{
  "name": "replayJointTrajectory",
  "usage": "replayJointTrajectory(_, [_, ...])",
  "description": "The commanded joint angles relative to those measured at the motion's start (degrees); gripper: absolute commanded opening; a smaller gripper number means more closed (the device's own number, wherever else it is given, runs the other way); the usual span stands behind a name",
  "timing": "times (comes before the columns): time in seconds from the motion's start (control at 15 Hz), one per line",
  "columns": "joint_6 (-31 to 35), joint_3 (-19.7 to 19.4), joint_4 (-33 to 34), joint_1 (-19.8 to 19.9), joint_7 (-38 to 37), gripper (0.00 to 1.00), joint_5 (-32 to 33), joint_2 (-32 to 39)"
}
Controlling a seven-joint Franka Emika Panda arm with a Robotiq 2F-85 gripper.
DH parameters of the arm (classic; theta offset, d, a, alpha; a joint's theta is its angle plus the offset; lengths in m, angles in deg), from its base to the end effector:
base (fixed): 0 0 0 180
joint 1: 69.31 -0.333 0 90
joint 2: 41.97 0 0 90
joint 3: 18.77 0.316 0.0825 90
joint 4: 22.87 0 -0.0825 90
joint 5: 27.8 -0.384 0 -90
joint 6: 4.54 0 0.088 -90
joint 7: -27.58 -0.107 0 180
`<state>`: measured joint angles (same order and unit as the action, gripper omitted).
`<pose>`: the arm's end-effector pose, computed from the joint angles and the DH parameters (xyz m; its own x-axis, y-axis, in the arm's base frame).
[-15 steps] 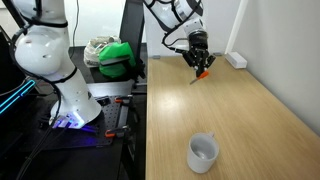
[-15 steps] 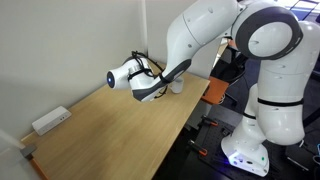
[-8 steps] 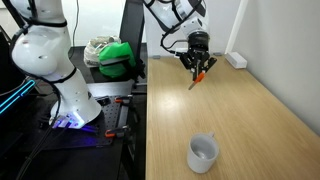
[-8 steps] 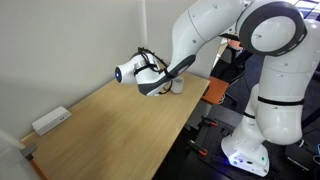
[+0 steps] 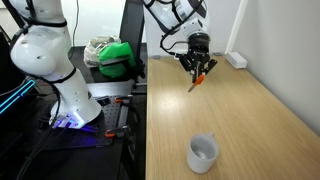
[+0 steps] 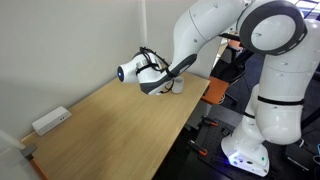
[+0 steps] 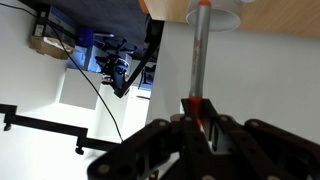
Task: Put the marker into the mug
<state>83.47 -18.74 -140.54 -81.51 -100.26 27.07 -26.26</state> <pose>0.5258 0.0219 0.3072 0.0989 -0.4259 0.8994 -0.9663 0.1747 0.1890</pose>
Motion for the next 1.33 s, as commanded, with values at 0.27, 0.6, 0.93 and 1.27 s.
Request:
replayJointTrajectory(0.27, [0.02, 0.18, 0.82, 4.49, -4.66, 0.03, 1.59, -0.13])
replayJointTrajectory(0.6, [-1.80, -0.54, 1.65, 6.69, -6.05, 0.03, 4.35, 0.27])
replayJointTrajectory(0.93, [-1.99, -1.46, 2.59, 8.27, -7.13, 0.03, 7.56, 1.27])
replayJointTrajectory(1.27, [-1.59, -2.31, 3.76, 10.23, -10.24, 0.03, 9.49, 3.90])
